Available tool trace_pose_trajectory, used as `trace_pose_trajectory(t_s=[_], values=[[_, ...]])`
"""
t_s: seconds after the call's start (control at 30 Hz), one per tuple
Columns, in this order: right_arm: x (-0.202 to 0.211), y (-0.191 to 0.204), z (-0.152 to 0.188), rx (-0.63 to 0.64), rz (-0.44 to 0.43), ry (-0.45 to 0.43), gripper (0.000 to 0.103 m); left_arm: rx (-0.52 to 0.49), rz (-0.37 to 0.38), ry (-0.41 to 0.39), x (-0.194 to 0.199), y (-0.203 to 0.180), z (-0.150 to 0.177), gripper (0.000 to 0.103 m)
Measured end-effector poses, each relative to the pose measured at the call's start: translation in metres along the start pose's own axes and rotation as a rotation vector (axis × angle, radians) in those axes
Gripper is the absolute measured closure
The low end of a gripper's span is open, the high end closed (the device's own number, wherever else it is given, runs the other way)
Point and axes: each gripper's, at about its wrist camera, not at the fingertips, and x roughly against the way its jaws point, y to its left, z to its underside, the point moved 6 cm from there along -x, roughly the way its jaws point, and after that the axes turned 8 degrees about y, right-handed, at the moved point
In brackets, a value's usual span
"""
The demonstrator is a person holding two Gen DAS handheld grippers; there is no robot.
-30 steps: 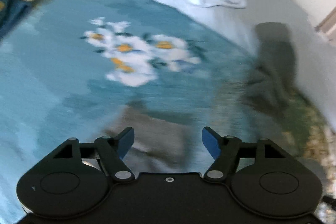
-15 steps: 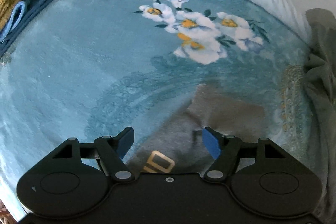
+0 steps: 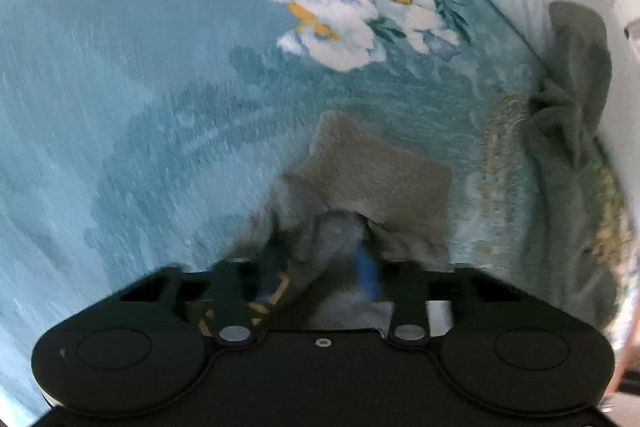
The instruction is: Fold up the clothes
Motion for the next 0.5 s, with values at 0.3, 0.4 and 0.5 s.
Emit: trace_pose_trajectory(t_s=[0.3, 0.4, 0.5], values=[[-0.005, 0.029, 0.011, -0.035, -0.095, 0.036, 0.006, 0.089, 0.120, -0.054, 0.019, -0.002, -0.012, 0.103], [-0.006, 0.033, 0.012, -0.034, -0.087, 0.037, 0.006, 0.023, 0.111, -0.090, 0.033, -0.011, -0.021, 0.103], [-0.006, 0.033, 0.013, -0.033, -0.084, 0.034, 0.006, -0.053, 0.065, -0.081, 0.034, -0.017, -0.030, 0.087]])
